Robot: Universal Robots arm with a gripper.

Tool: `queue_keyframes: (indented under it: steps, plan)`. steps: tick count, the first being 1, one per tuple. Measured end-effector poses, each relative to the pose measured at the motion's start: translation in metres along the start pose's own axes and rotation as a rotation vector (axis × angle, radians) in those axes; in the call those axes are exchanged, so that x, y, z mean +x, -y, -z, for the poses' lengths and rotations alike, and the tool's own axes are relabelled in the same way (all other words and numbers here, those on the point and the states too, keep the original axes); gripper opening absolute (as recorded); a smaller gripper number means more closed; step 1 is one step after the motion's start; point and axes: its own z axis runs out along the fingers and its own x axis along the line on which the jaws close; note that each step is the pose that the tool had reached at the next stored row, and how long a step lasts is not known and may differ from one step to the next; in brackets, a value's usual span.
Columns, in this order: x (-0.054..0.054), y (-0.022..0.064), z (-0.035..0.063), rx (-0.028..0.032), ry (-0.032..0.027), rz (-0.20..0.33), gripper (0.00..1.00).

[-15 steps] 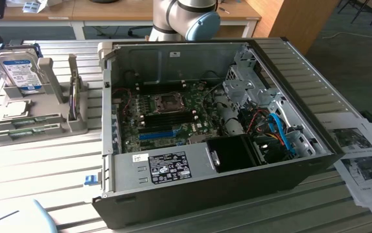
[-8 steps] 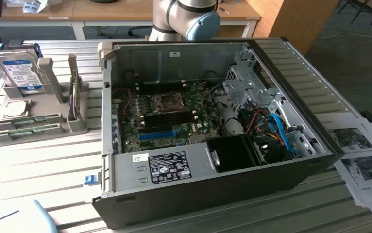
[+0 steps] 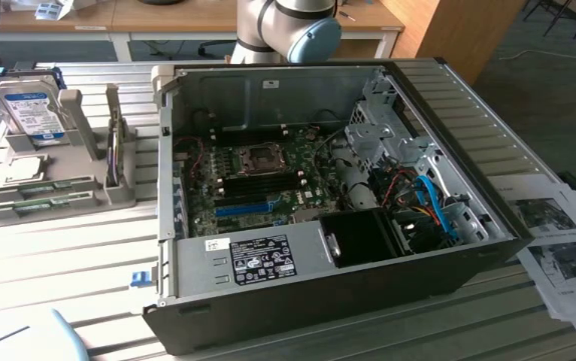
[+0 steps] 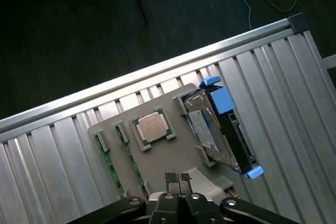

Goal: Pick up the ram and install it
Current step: 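Pick up the ram and move it above insertion slot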

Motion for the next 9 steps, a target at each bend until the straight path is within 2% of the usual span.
queue_keyframes:
  steps: [9]
  plan:
    - [0.0,0.0,0.0,-0.016,-0.0019,0.118,0.09]
